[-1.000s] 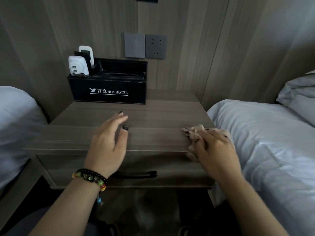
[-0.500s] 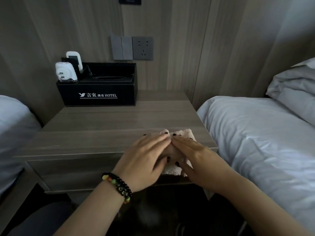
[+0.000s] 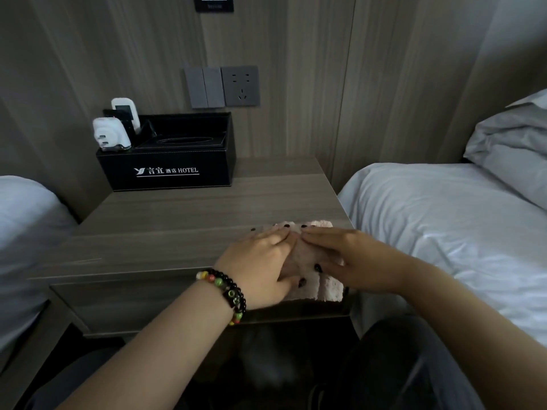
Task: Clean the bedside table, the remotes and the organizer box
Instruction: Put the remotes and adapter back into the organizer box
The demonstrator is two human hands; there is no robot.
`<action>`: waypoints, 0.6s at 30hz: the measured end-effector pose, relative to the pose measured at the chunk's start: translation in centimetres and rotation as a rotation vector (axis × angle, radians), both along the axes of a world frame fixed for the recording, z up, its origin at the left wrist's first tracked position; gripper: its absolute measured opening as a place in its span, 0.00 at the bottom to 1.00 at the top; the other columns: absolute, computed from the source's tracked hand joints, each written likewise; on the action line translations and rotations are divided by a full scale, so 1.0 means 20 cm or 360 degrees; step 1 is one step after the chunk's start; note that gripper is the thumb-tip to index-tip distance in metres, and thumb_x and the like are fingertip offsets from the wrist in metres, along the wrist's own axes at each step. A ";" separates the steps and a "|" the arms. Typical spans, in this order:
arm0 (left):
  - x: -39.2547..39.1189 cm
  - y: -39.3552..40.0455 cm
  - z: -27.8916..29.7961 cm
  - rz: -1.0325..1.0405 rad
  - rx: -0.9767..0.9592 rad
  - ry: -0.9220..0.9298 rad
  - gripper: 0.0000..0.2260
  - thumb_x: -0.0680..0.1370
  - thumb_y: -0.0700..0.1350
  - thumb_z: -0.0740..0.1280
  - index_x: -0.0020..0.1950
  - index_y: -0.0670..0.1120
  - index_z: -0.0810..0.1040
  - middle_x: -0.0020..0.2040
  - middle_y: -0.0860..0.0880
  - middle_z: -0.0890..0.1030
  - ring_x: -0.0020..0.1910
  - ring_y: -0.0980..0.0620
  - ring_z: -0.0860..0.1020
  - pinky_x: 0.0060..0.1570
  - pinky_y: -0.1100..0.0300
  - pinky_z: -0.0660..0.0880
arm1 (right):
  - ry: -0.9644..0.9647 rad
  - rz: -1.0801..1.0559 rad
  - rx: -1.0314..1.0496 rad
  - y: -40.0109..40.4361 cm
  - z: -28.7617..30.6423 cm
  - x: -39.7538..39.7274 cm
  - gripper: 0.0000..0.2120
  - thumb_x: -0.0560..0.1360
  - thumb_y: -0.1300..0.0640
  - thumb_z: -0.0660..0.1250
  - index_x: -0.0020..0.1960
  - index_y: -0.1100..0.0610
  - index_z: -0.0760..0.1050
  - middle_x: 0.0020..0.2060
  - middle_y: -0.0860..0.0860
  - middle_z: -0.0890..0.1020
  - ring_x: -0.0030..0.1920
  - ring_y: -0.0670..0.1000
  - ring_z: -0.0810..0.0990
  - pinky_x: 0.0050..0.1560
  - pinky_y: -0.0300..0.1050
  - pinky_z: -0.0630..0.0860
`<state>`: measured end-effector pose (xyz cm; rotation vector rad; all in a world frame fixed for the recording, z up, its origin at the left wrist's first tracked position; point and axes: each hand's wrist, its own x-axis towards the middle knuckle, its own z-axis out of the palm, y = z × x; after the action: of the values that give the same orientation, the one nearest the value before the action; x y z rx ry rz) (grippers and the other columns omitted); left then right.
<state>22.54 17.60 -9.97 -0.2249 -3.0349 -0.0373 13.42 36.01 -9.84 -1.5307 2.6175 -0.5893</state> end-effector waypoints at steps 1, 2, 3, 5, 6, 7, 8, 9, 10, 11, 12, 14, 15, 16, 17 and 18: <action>0.02 0.00 -0.02 -0.0007 -0.0038 0.0020 0.33 0.79 0.59 0.59 0.79 0.48 0.49 0.79 0.52 0.50 0.78 0.56 0.46 0.73 0.58 0.53 | 0.0069 -0.0014 0.0008 0.01 -0.03 0.00 0.29 0.75 0.56 0.69 0.73 0.55 0.65 0.73 0.49 0.66 0.72 0.45 0.64 0.68 0.25 0.54; 0.04 0.00 -0.04 -0.0013 -0.0062 0.0059 0.34 0.79 0.59 0.59 0.79 0.48 0.48 0.80 0.52 0.49 0.78 0.56 0.45 0.73 0.58 0.53 | 0.0138 -0.0042 0.0017 0.03 -0.06 0.01 0.31 0.74 0.52 0.70 0.74 0.53 0.64 0.74 0.47 0.64 0.73 0.44 0.62 0.70 0.32 0.58; 0.05 0.00 -0.07 -0.0012 -0.0062 0.0106 0.34 0.79 0.59 0.59 0.79 0.48 0.47 0.80 0.51 0.48 0.78 0.56 0.44 0.73 0.58 0.52 | 0.0196 -0.0073 0.0017 0.05 -0.09 0.01 0.33 0.73 0.50 0.71 0.75 0.51 0.63 0.75 0.47 0.62 0.73 0.45 0.60 0.71 0.39 0.62; 0.07 0.02 -0.12 0.0011 -0.0056 0.0158 0.37 0.79 0.60 0.59 0.79 0.47 0.45 0.80 0.50 0.47 0.78 0.54 0.43 0.76 0.56 0.47 | 0.0256 -0.0133 0.0016 0.07 -0.13 0.02 0.35 0.72 0.45 0.69 0.75 0.49 0.61 0.75 0.47 0.63 0.74 0.50 0.62 0.69 0.49 0.68; 0.07 0.03 -0.13 0.0022 -0.0083 0.0150 0.39 0.77 0.62 0.59 0.79 0.46 0.44 0.80 0.48 0.46 0.78 0.52 0.43 0.77 0.52 0.47 | 0.0282 -0.0150 0.0020 0.08 -0.13 0.02 0.35 0.72 0.41 0.66 0.75 0.48 0.62 0.74 0.48 0.64 0.73 0.52 0.65 0.69 0.52 0.68; 0.06 0.04 -0.13 0.0036 -0.0116 0.0139 0.42 0.76 0.65 0.59 0.79 0.45 0.43 0.80 0.47 0.46 0.78 0.51 0.43 0.77 0.50 0.48 | 0.0309 -0.0161 0.0027 0.09 -0.13 0.01 0.34 0.71 0.38 0.62 0.74 0.49 0.63 0.73 0.49 0.66 0.72 0.54 0.67 0.69 0.54 0.68; 0.05 0.06 -0.13 0.0043 -0.0138 0.0122 0.43 0.75 0.67 0.59 0.79 0.44 0.43 0.80 0.46 0.46 0.78 0.49 0.43 0.77 0.49 0.49 | 0.0322 -0.0164 0.0049 0.09 -0.13 0.00 0.34 0.71 0.35 0.57 0.73 0.49 0.65 0.72 0.49 0.68 0.71 0.55 0.69 0.70 0.55 0.67; 0.03 0.07 -0.12 0.0050 -0.0141 0.0103 0.45 0.74 0.68 0.59 0.79 0.44 0.44 0.80 0.46 0.46 0.78 0.49 0.43 0.76 0.48 0.49 | 0.0331 -0.0162 0.0055 0.10 -0.11 -0.01 0.34 0.71 0.34 0.55 0.72 0.49 0.67 0.72 0.49 0.69 0.70 0.55 0.70 0.70 0.57 0.66; 0.02 0.09 -0.12 0.0053 -0.0125 0.0078 0.46 0.73 0.69 0.59 0.79 0.44 0.44 0.79 0.46 0.45 0.78 0.49 0.42 0.76 0.47 0.49 | 0.0311 -0.0175 0.0044 0.11 -0.10 -0.03 0.33 0.72 0.34 0.53 0.72 0.49 0.68 0.72 0.48 0.70 0.70 0.53 0.71 0.71 0.58 0.64; 0.00 0.11 -0.11 0.0057 -0.0110 0.0054 0.46 0.73 0.69 0.59 0.79 0.44 0.44 0.79 0.46 0.45 0.78 0.48 0.42 0.76 0.45 0.49 | 0.0272 -0.0191 0.0031 0.13 -0.09 -0.04 0.33 0.72 0.33 0.51 0.72 0.48 0.68 0.72 0.47 0.69 0.70 0.50 0.70 0.73 0.58 0.61; -0.01 0.13 -0.11 0.0071 -0.0100 0.0057 0.46 0.73 0.69 0.59 0.79 0.43 0.44 0.79 0.46 0.45 0.78 0.48 0.42 0.76 0.44 0.49 | 0.0213 -0.0219 0.0031 0.14 -0.07 -0.05 0.33 0.72 0.33 0.49 0.72 0.47 0.68 0.72 0.45 0.68 0.71 0.47 0.68 0.74 0.57 0.57; -0.02 0.17 -0.11 0.0094 -0.0081 0.0057 0.45 0.73 0.68 0.60 0.78 0.42 0.45 0.79 0.45 0.46 0.78 0.47 0.43 0.75 0.43 0.49 | 0.0155 -0.0263 0.0024 0.15 -0.05 -0.06 0.30 0.73 0.35 0.49 0.71 0.45 0.69 0.72 0.44 0.68 0.72 0.43 0.65 0.76 0.55 0.53; -0.02 0.19 -0.11 0.0106 -0.0072 0.0056 0.45 0.73 0.68 0.60 0.78 0.42 0.46 0.79 0.44 0.46 0.78 0.46 0.44 0.75 0.43 0.49 | 0.0145 -0.0275 0.0018 0.15 -0.04 -0.06 0.27 0.75 0.37 0.51 0.70 0.45 0.70 0.71 0.44 0.69 0.72 0.43 0.66 0.76 0.55 0.54; -0.02 0.20 -0.10 0.0110 -0.0045 0.0049 0.44 0.74 0.68 0.59 0.78 0.42 0.47 0.79 0.44 0.47 0.78 0.47 0.44 0.75 0.43 0.49 | 0.0137 -0.0280 0.0011 0.15 -0.03 -0.06 0.24 0.77 0.40 0.54 0.69 0.45 0.71 0.71 0.44 0.70 0.72 0.43 0.66 0.75 0.54 0.55; -0.02 0.19 -0.10 0.0107 -0.0021 0.0035 0.44 0.74 0.67 0.59 0.78 0.42 0.47 0.79 0.45 0.47 0.78 0.47 0.44 0.76 0.44 0.48 | 0.0137 -0.0278 -0.0001 0.14 -0.03 -0.06 0.21 0.78 0.44 0.56 0.69 0.46 0.71 0.71 0.45 0.70 0.72 0.44 0.66 0.75 0.53 0.56; -0.02 0.18 -0.08 0.0099 0.0004 0.0007 0.43 0.75 0.67 0.58 0.79 0.43 0.46 0.79 0.46 0.47 0.78 0.48 0.44 0.76 0.46 0.47 | 0.0121 -0.0279 -0.0019 0.13 -0.02 -0.05 0.19 0.79 0.48 0.59 0.69 0.48 0.72 0.71 0.47 0.70 0.72 0.45 0.66 0.75 0.51 0.58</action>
<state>22.17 21.22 -11.54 -0.1299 -3.0349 -0.0355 12.44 38.64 -10.32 -1.3613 2.8310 -0.5698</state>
